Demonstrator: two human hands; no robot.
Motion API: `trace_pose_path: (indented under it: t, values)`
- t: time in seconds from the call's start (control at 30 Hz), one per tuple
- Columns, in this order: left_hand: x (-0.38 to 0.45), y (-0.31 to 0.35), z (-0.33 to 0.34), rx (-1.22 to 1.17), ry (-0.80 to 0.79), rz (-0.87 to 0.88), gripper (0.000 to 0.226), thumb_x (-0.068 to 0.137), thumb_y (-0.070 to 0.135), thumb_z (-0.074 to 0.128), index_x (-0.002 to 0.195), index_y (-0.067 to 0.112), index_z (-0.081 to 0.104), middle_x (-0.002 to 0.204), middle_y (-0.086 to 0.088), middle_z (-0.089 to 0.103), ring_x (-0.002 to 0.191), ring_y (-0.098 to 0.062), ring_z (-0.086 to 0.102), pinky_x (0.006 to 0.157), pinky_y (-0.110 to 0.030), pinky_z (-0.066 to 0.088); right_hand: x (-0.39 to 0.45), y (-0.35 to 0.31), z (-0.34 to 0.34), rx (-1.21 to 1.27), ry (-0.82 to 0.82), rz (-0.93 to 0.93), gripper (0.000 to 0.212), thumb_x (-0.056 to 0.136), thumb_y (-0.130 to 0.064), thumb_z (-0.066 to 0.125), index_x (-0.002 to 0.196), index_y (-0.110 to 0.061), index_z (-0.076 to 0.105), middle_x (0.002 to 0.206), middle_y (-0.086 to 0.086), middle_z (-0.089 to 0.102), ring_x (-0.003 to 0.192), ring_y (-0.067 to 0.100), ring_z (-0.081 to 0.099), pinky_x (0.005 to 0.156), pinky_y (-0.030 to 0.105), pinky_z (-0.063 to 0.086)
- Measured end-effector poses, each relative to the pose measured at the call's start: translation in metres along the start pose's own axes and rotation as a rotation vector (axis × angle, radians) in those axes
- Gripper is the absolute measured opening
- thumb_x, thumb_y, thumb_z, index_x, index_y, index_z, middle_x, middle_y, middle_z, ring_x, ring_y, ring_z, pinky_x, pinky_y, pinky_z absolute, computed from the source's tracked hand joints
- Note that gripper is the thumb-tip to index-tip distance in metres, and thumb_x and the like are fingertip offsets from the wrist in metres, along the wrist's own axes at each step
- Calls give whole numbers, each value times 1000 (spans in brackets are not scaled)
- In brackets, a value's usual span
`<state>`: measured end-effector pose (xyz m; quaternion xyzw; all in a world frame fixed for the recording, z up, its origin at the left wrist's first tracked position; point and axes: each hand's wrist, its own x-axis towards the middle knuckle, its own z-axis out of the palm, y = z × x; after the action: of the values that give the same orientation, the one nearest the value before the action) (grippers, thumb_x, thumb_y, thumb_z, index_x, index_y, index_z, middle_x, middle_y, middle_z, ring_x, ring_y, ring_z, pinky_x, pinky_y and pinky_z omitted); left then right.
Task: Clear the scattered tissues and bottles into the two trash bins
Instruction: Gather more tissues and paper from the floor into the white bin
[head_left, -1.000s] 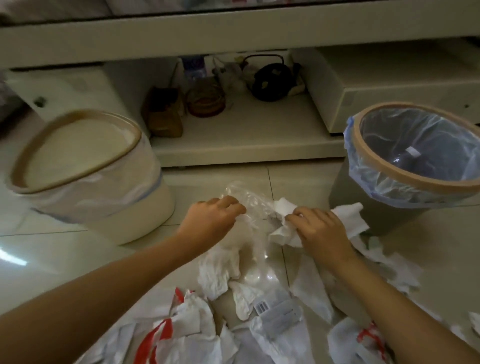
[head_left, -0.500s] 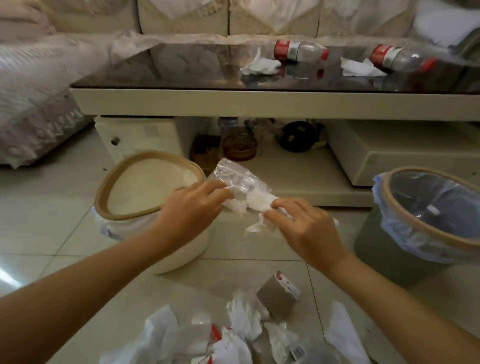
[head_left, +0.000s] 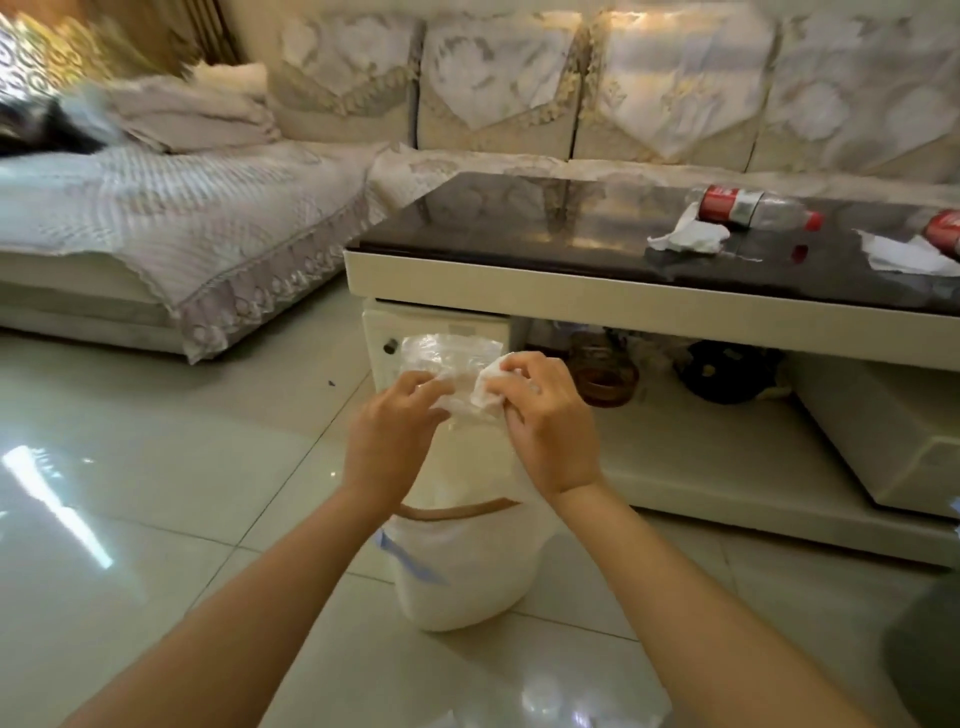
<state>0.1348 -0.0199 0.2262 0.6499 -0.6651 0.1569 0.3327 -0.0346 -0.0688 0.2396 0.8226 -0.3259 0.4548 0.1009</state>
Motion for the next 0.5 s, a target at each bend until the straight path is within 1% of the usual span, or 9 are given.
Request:
trace_pose_path:
  t: [0.07, 0.13, 0.2, 0.23, 0.27, 0.33, 0.37, 0.43, 0.5]
  values:
    - [5, -8, 14, -66, -20, -82, 28, 82, 21, 72, 109, 22, 67, 110, -1, 65, 77, -22, 67, 59, -35, 55, 5, -8, 23, 85, 0, 151, 12, 82, -2, 65, 90, -10, 68, 104, 7, 59, 92, 21, 54, 63, 22, 50]
    - [9, -13, 29, -130, -80, -119, 34, 85, 21, 68, 119, 22, 62, 120, -2, 62, 90, -22, 65, 70, -40, 56, 4, -11, 40, 148, -28, 266, 16, 81, 2, 64, 92, -9, 65, 105, 7, 55, 92, 20, 52, 66, 13, 41]
    - [10, -14, 43, -156, -217, -127, 45, 89, 26, 64, 132, 23, 52, 134, -2, 54, 112, -23, 58, 90, -40, 50, 0, -9, 49, 162, -143, 331, 21, 83, 1, 61, 99, -11, 62, 111, 6, 50, 96, 20, 52, 67, 15, 39]
    - [9, -14, 48, -144, -309, -120, 50, 91, 29, 60, 138, 24, 45, 140, -1, 49, 120, -22, 53, 96, -38, 47, -3, -5, 53, 148, -232, 352, 24, 85, -3, 60, 107, -13, 60, 116, 5, 48, 101, 21, 51, 70, 19, 41]
    - [8, -13, 51, -126, -401, -111, 53, 93, 31, 57, 142, 26, 39, 143, 1, 46, 123, -20, 51, 98, -36, 46, -6, 0, 54, 120, -347, 369, 30, 88, -9, 59, 118, -15, 56, 123, 3, 45, 109, 21, 49, 76, 22, 42]
    - [5, -13, 56, -82, -528, -91, 58, 94, 33, 52, 146, 30, 28, 147, 3, 42, 124, -18, 50, 94, -33, 47, -14, 8, 52, -1, -593, 366, 49, 91, -25, 56, 138, -23, 40, 141, -1, 39, 129, 20, 38, 96, 28, 39]
    - [5, -13, 57, -57, -559, -82, 60, 95, 32, 51, 148, 30, 24, 149, 4, 38, 125, -17, 48, 92, -32, 46, -18, 11, 50, -76, -675, 327, 56, 92, -31, 54, 143, -25, 33, 147, -2, 35, 136, 19, 31, 106, 32, 32]
    - [3, -12, 57, -15, -574, -70, 64, 95, 28, 50, 150, 30, 18, 153, 5, 32, 130, -18, 43, 92, -30, 43, -23, 14, 47, -183, -739, 226, 62, 92, -40, 49, 148, -28, 23, 152, -1, 30, 142, 20, 21, 115, 37, 20]
    - [1, -9, 55, 14, -549, -47, 65, 95, 29, 49, 151, 30, 16, 154, 5, 30, 135, -19, 37, 98, -32, 40, -27, 15, 43, -224, -760, 170, 62, 93, -44, 45, 149, -29, 20, 155, 1, 26, 144, 22, 16, 116, 40, 15]
